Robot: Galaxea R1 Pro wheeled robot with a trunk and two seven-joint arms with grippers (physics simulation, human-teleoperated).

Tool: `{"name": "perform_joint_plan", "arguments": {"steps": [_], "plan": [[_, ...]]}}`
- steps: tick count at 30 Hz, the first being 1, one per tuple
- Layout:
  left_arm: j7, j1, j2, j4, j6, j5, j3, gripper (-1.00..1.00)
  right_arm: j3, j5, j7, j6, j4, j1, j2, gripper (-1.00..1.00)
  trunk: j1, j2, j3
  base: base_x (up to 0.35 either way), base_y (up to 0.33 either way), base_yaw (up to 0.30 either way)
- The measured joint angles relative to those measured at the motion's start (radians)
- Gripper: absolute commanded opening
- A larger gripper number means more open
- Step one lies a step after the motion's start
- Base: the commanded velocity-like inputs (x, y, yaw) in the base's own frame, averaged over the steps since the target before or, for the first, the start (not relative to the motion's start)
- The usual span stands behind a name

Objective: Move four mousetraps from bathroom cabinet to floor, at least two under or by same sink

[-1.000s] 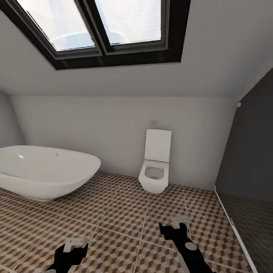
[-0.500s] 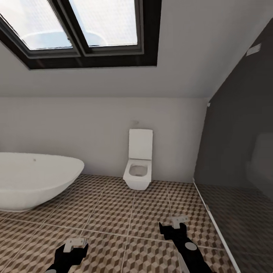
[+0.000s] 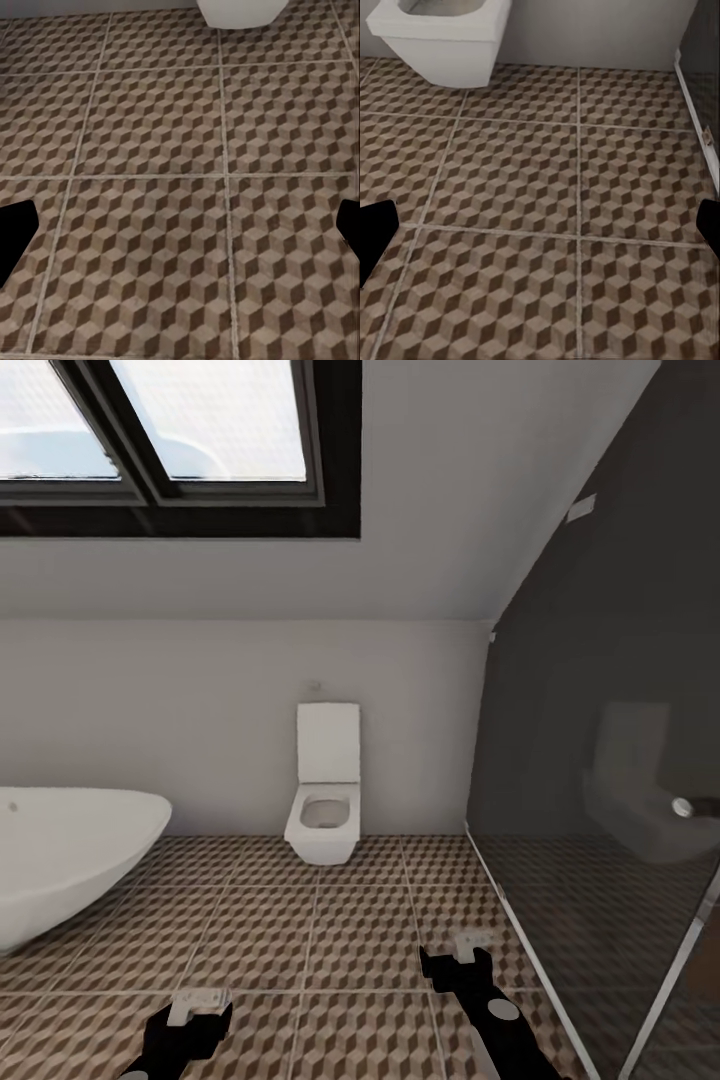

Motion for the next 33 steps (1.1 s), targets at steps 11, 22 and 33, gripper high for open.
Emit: {"name": "perform_joint_plan", "arguments": {"steps": [11, 22, 33], "plan": [[0.0, 0.0, 0.0, 0.0, 0.0, 0.0, -0.001, 1.0, 0.0, 0.0, 0.0, 0.0, 0.0, 0.0, 0.0, 1.0, 0.0, 0.0, 0.006, 0.0, 0.0, -0.29], [0.0, 0.0, 0.0, 0.001, 0.0, 0.0, -0.001, 1.0, 0.0, -0.001, 0.0, 0.0, 0.0, 0.0, 0.0, 1.0, 0.0, 0.0, 0.01, 0.0, 0.0, -0.286], [0.0, 0.0, 0.0, 0.001, 0.0, 0.0, -0.001, 1.0, 0.0, -0.001, 0.0, 0.001, 0.0, 0.0, 0.0, 1.0, 0.0, 0.0, 0.001, 0.0, 0.0, -0.261]]}}
